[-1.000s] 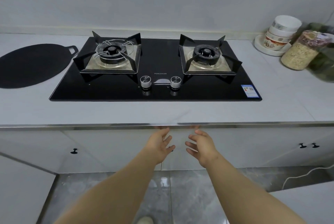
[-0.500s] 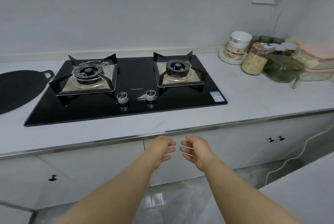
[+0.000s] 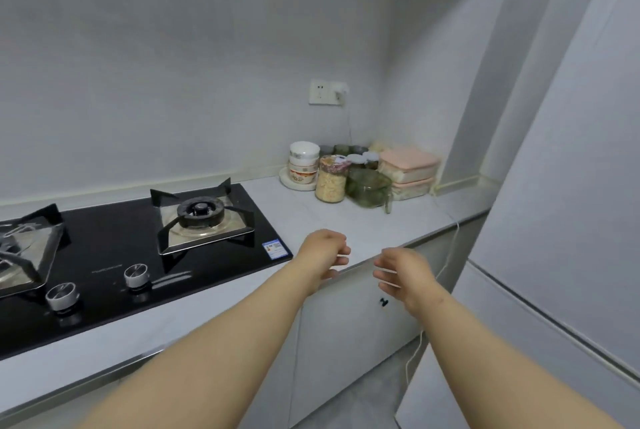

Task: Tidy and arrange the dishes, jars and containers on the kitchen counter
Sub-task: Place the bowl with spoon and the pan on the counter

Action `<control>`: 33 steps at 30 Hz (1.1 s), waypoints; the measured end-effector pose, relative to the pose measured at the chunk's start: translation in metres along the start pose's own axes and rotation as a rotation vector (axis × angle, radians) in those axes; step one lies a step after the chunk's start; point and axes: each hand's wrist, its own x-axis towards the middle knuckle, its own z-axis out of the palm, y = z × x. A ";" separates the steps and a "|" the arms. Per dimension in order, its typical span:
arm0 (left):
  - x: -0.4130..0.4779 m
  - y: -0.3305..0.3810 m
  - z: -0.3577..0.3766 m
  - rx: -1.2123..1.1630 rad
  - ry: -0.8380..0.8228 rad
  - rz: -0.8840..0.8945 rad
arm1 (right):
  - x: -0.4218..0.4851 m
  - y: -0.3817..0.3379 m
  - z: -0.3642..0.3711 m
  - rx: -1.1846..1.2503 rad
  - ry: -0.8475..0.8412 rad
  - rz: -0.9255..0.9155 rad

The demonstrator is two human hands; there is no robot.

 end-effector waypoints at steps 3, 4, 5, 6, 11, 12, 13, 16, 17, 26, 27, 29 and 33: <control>-0.001 0.032 0.046 0.033 -0.091 0.094 | -0.003 -0.038 -0.040 -0.017 0.049 -0.117; -0.001 0.043 0.060 0.038 -0.112 0.125 | -0.003 -0.050 -0.054 -0.025 0.064 -0.160; 0.000 0.053 0.073 0.043 -0.128 0.159 | -0.005 -0.060 -0.067 -0.032 0.084 -0.206; 0.002 0.067 0.091 0.039 -0.146 0.197 | -0.006 -0.073 -0.085 -0.044 0.121 -0.258; 0.012 0.105 0.146 0.059 -0.214 0.302 | -0.006 -0.105 -0.145 -0.188 0.321 -0.417; 0.014 0.110 0.156 0.072 -0.238 0.312 | -0.006 -0.109 -0.156 -0.223 0.358 -0.428; 0.015 0.116 0.165 0.075 -0.260 0.329 | -0.005 -0.114 -0.165 -0.253 0.393 -0.436; 0.032 0.132 0.191 0.045 -0.315 0.365 | 0.000 -0.132 -0.188 -0.340 0.477 -0.477; 0.035 0.133 0.192 0.050 -0.321 0.373 | 0.000 -0.135 -0.189 -0.368 0.493 -0.484; 0.118 0.191 0.237 0.024 -0.392 0.489 | 0.055 -0.186 -0.201 -0.580 0.708 -0.604; 0.132 0.200 0.244 0.041 -0.415 0.518 | 0.069 -0.193 -0.200 -0.586 0.750 -0.619; 0.143 0.207 0.251 0.097 -0.431 0.572 | 0.081 -0.198 -0.197 -0.627 0.816 -0.625; 0.178 0.223 0.269 0.146 -0.509 0.640 | 0.108 -0.209 -0.191 -0.683 0.980 -0.597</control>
